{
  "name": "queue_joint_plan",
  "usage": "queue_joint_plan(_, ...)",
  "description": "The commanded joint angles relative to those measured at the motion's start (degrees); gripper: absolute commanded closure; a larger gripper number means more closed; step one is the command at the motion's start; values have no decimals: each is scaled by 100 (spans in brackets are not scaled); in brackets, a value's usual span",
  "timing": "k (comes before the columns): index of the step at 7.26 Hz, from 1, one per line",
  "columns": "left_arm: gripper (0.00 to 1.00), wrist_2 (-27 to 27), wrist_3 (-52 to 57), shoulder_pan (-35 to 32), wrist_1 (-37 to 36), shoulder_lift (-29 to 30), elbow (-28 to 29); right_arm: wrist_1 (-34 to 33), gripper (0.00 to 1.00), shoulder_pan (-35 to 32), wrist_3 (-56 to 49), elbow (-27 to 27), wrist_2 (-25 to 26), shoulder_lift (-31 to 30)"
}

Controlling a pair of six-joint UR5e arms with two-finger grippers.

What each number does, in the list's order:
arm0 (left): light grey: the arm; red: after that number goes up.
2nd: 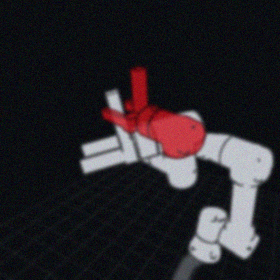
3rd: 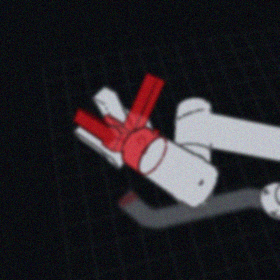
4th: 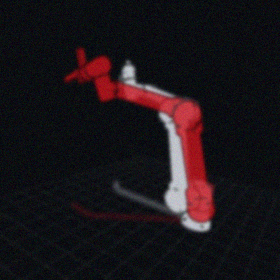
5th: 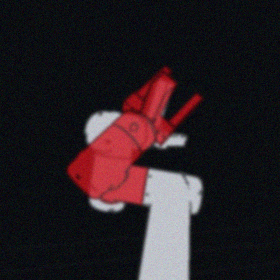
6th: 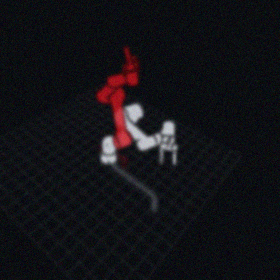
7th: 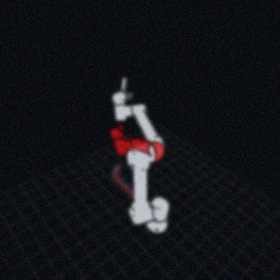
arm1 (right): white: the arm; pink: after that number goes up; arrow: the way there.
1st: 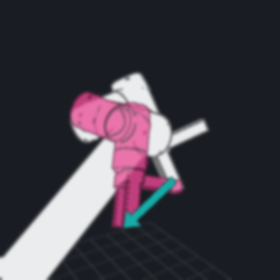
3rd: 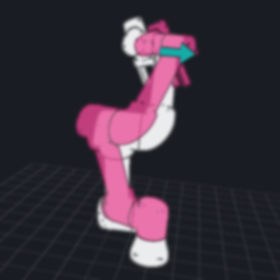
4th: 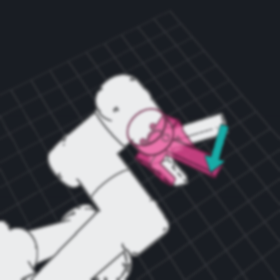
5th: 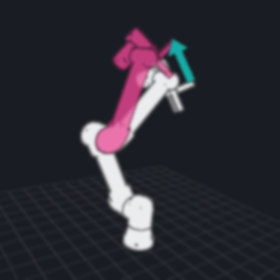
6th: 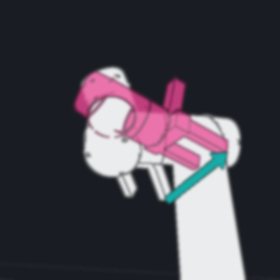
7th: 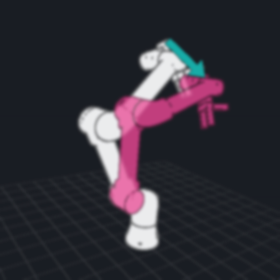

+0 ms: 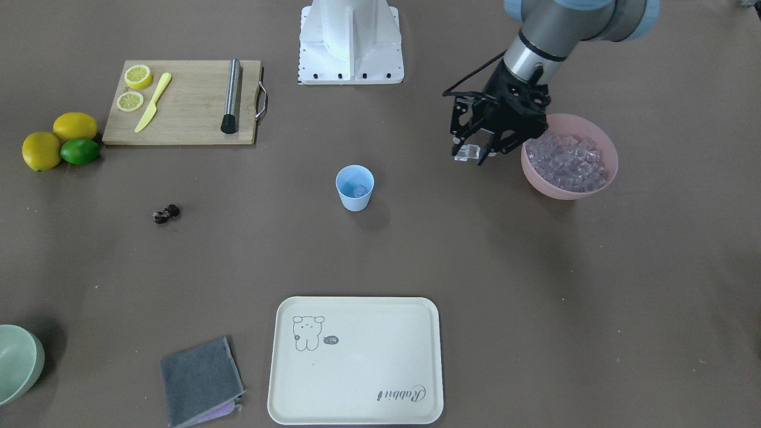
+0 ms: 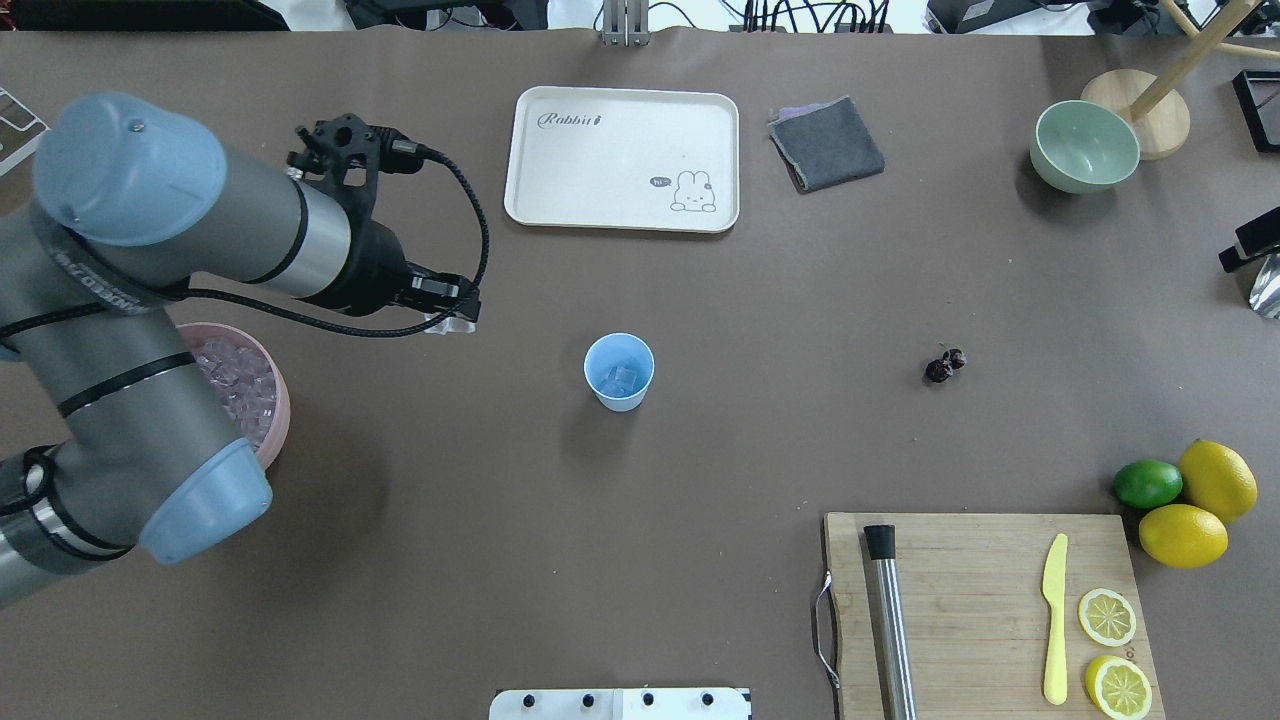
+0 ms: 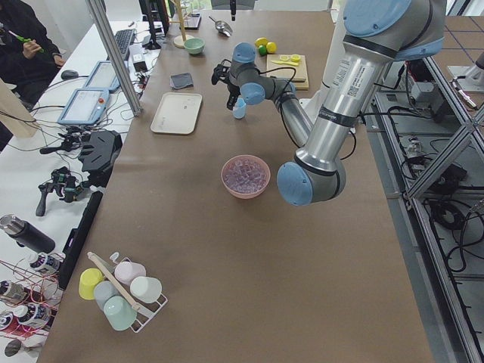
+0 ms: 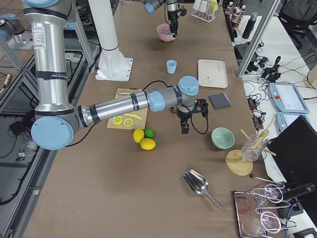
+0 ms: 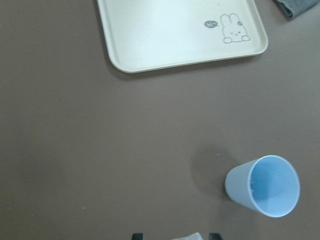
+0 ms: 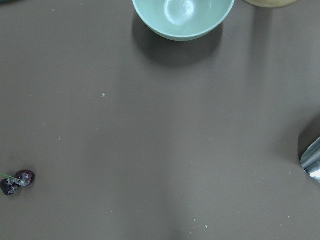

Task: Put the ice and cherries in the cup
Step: 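Carry the ice cube with the left gripper over the light-blue cup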

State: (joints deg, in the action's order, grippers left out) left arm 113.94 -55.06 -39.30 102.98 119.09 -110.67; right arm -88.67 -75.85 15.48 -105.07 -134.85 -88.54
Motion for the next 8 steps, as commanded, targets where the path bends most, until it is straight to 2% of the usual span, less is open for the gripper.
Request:
queue_joint_plan(1,100,-56,-119,203,203,701,649,-1,0,0,-1,5,3,12)
queue_joint_plan(2,100,-483,-172,386,866,773,1078,-1,0,0,-1,-13,3,12)
queue_joint_plan(3,100,-679,-381,536,1473,783,1474,-1,0,0,-1,-4,3,30)
queue_joint_plan(4,100,-689,-627,581,1688,922,1722,-1,0,0,-1,-4,3,47)
queue_joint_plan(8,100,-716,-647,950,1664,1046,1759,-1,0,0,8,-13,3,56)
